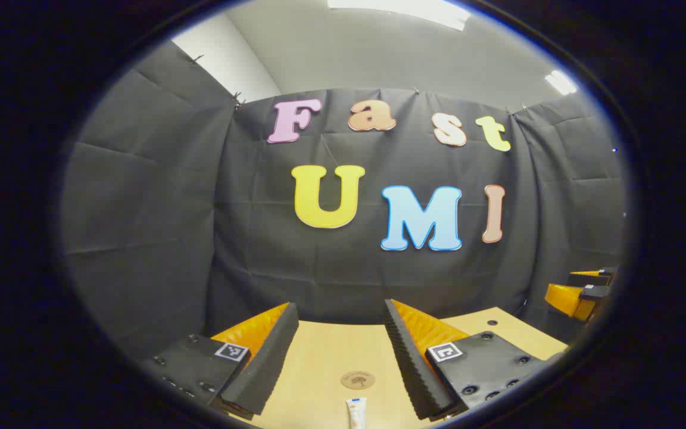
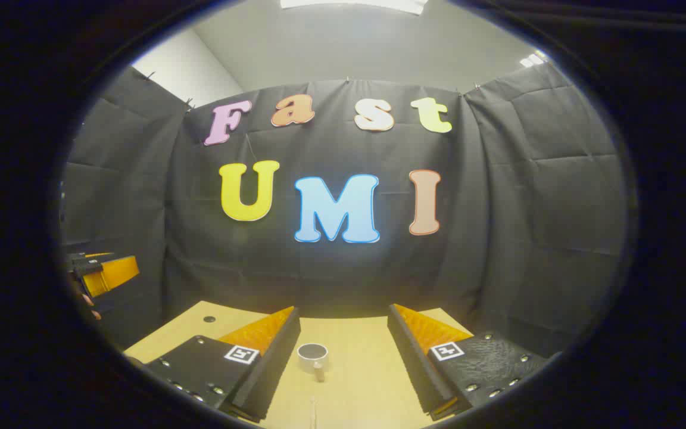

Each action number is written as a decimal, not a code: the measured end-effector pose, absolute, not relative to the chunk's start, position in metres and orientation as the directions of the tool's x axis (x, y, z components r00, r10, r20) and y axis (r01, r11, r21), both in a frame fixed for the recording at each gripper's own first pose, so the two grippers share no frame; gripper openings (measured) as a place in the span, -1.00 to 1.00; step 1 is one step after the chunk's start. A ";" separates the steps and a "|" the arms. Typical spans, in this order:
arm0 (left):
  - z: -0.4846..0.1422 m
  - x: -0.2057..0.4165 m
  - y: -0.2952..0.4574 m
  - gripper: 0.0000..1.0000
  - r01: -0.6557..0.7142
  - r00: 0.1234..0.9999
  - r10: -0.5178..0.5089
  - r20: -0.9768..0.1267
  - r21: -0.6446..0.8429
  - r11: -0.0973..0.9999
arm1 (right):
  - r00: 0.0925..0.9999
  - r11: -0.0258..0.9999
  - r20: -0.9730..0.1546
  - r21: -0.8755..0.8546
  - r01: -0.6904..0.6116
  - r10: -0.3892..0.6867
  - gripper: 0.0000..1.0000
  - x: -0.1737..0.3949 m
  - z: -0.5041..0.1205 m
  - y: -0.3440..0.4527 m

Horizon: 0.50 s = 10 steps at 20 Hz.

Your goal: Put the toothbrush and toothpaste on the desktop into the cup, then pick up the cup and place it on the coaster on the desktop.

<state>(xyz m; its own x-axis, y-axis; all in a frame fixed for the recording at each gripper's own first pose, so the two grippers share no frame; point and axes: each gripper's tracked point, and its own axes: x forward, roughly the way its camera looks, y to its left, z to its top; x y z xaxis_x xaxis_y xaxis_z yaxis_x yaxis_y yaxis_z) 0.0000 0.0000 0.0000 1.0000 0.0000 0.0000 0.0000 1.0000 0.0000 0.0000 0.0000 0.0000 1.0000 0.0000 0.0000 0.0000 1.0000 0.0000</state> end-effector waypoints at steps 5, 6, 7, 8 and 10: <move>-0.007 -0.004 -0.006 0.87 -0.005 1.000 0.006 -0.019 0.030 1.000 | 1.000 0.999 0.004 0.033 -0.010 0.010 0.77 -0.002 -0.003 0.001; -0.008 -0.004 -0.007 0.87 -0.006 1.000 0.006 -0.023 0.029 1.000 | 1.000 0.999 0.004 0.032 -0.013 0.013 0.77 -0.004 -0.004 0.000; -0.010 -0.004 -0.010 0.87 -0.005 1.000 0.006 -0.023 0.027 1.000 | 1.000 0.999 0.003 0.029 -0.014 0.013 0.77 -0.004 -0.004 -0.001; -0.011 -0.004 -0.012 0.87 -0.004 1.000 0.004 -0.024 0.029 1.000 | 1.000 1.000 0.003 0.027 -0.016 0.016 0.77 -0.003 -0.005 -0.002; -0.015 -0.001 -0.015 0.86 -0.008 1.000 0.009 -0.030 0.033 0.999 | 1.000 1.000 0.005 0.023 -0.016 0.016 0.77 -0.002 -0.006 -0.003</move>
<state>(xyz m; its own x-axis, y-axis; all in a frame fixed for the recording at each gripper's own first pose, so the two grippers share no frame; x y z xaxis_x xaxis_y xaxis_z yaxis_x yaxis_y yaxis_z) -0.0011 -0.0147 -0.0149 0.9995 0.0089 -0.0302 -0.0079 0.9994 0.0329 -0.0018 -0.0027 -0.0065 0.9999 0.0164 0.0052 -0.0165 0.9996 0.0230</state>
